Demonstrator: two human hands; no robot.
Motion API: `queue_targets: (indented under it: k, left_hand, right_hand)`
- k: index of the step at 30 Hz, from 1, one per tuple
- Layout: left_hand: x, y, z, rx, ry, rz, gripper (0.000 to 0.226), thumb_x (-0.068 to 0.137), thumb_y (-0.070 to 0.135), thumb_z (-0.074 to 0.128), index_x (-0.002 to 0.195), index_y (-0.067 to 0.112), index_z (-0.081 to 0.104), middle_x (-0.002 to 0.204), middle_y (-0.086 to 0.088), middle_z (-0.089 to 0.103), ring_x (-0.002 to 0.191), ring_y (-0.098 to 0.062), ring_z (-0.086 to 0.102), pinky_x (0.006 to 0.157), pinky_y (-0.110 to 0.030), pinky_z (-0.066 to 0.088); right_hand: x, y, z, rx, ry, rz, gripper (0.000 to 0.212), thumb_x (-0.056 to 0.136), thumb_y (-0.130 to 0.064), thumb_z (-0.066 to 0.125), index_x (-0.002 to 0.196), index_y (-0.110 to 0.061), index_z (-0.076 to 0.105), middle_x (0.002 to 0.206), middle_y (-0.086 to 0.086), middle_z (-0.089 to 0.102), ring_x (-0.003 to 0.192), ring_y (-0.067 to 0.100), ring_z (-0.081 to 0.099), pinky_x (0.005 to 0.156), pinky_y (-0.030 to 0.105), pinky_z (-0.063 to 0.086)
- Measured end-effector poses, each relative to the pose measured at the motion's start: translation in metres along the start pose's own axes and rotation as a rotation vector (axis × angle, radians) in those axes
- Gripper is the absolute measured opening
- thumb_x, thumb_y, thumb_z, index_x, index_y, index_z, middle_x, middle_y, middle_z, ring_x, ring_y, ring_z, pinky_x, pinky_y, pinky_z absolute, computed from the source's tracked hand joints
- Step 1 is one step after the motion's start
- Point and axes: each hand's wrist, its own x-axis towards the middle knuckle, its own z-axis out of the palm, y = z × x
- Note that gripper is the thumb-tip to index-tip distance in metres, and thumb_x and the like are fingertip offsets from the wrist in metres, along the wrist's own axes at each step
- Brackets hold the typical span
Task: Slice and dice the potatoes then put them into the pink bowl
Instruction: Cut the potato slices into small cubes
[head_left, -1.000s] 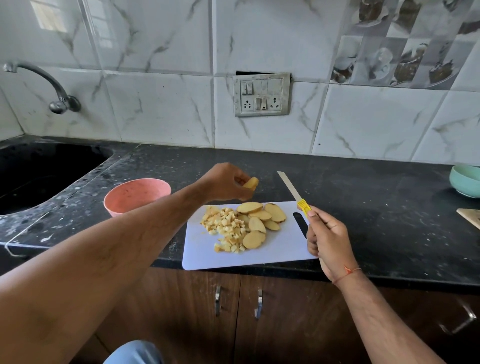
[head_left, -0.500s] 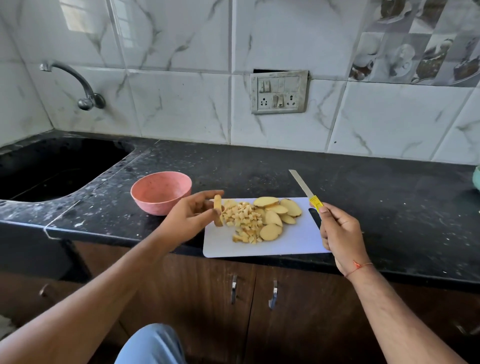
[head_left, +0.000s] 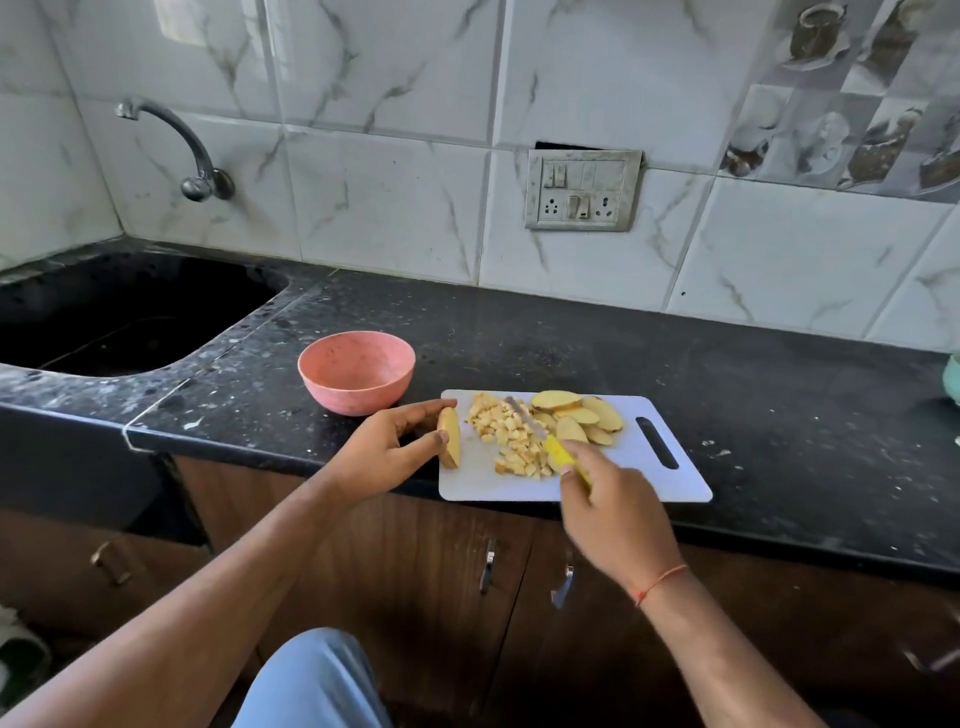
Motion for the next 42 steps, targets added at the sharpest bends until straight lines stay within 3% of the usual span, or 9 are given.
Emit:
queue_targets:
  k: [4, 9, 14, 16, 22, 27, 34, 38, 42]
  left_hand:
    - [0.001, -0.001, 0.000, 0.019, 0.036, -0.002, 0.046, 0.104, 0.027, 0.063, 0.150, 0.034, 0.059, 0.135, 0.024, 0.069, 0.125, 0.002, 0.065, 0.114, -0.039, 0.052]
    - [0.003, -0.006, -0.001, 0.051, 0.018, 0.010, 0.049, 0.102, 0.029, 0.061, 0.151, 0.031, 0.059, 0.140, 0.021, 0.066, 0.125, 0.002, 0.064, 0.113, -0.037, 0.052]
    - [0.009, -0.007, -0.008, 0.014, -0.092, 0.019, 0.060, 0.094, 0.023, 0.080, 0.150, 0.025, 0.059, 0.125, 0.020, 0.073, 0.116, -0.001, 0.069, 0.107, -0.027, 0.055]
    - [0.011, -0.008, -0.011, 0.035, -0.139, 0.041, 0.068, 0.087, 0.020, 0.088, 0.148, 0.026, 0.059, 0.121, 0.021, 0.073, 0.114, -0.002, 0.070, 0.101, -0.019, 0.054]
    - [0.013, -0.014, -0.009, 0.171, -0.088, 0.092, 0.079, 0.073, 0.045, 0.097, 0.143, 0.030, 0.065, 0.123, 0.019, 0.068, 0.114, 0.003, 0.066, 0.102, -0.025, 0.056]
    - [0.012, -0.015, -0.008, 0.255, -0.087, 0.151, 0.071, 0.068, 0.059, 0.094, 0.132, 0.036, 0.072, 0.129, 0.024, 0.062, 0.122, 0.004, 0.059, 0.103, -0.020, 0.051]
    - [0.015, -0.020, -0.008, 0.216, -0.072, 0.154, 0.079, 0.073, 0.065, 0.088, 0.142, 0.035, 0.064, 0.145, 0.025, 0.058, 0.134, 0.010, 0.051, 0.113, -0.019, 0.044]
    - [0.014, -0.019, -0.002, 0.233, -0.054, 0.201, 0.078, 0.078, 0.057, 0.089, 0.146, 0.032, 0.061, 0.132, 0.029, 0.063, 0.122, 0.016, 0.054, 0.100, -0.005, 0.041]
    - [0.014, -0.022, -0.002, 0.193, -0.043, 0.183, 0.085, 0.072, 0.058, 0.092, 0.147, 0.033, 0.061, 0.125, 0.028, 0.065, 0.121, 0.010, 0.057, 0.100, -0.007, 0.043]
  right_hand:
    - [-0.020, -0.034, 0.010, -0.214, -0.129, -0.127, 0.044, 0.106, -0.039, 0.039, 0.150, -0.035, 0.046, 0.060, -0.011, 0.051, 0.055, 0.010, 0.052, 0.048, 0.025, 0.034]
    - [-0.025, -0.035, 0.009, -0.411, -0.169, -0.125, 0.051, 0.108, -0.041, 0.029, 0.159, -0.036, 0.034, 0.060, -0.010, 0.049, 0.055, 0.010, 0.051, 0.050, 0.029, 0.045]
    - [-0.020, -0.035, 0.004, -0.375, -0.177, -0.063, 0.052, 0.109, -0.041, 0.030, 0.161, -0.037, 0.028, 0.061, -0.010, 0.048, 0.053, 0.009, 0.048, 0.047, 0.023, 0.035]
    - [-0.020, -0.039, 0.005, -0.307, -0.179, -0.041, 0.051, 0.109, -0.040, 0.031, 0.160, -0.036, 0.030, 0.061, -0.011, 0.049, 0.054, 0.009, 0.050, 0.048, 0.021, 0.033]
    - [-0.023, -0.047, 0.010, -0.316, -0.187, -0.044, 0.048, 0.109, -0.040, 0.031, 0.157, -0.036, 0.035, 0.063, -0.012, 0.051, 0.057, 0.009, 0.052, 0.048, 0.020, 0.030]
    - [-0.021, -0.048, 0.009, -0.379, -0.148, -0.039, 0.045, 0.107, -0.044, 0.032, 0.150, -0.038, 0.045, 0.063, -0.010, 0.054, 0.057, 0.010, 0.053, 0.049, 0.024, 0.044]
    - [-0.014, -0.056, 0.011, -0.402, -0.161, 0.022, 0.033, 0.109, -0.043, 0.035, 0.133, -0.032, 0.054, 0.069, -0.010, 0.054, 0.060, 0.010, 0.051, 0.048, 0.023, 0.030]
    - [-0.006, -0.055, 0.011, -0.344, -0.195, 0.131, 0.023, 0.108, -0.036, 0.040, 0.118, -0.024, 0.057, 0.075, -0.010, 0.055, 0.066, 0.010, 0.055, 0.051, 0.022, 0.031]
    - [0.001, -0.049, 0.006, -0.207, -0.278, 0.272, 0.022, 0.108, -0.034, 0.039, 0.110, -0.020, 0.055, 0.080, -0.007, 0.056, 0.074, 0.012, 0.056, 0.054, 0.025, 0.035]
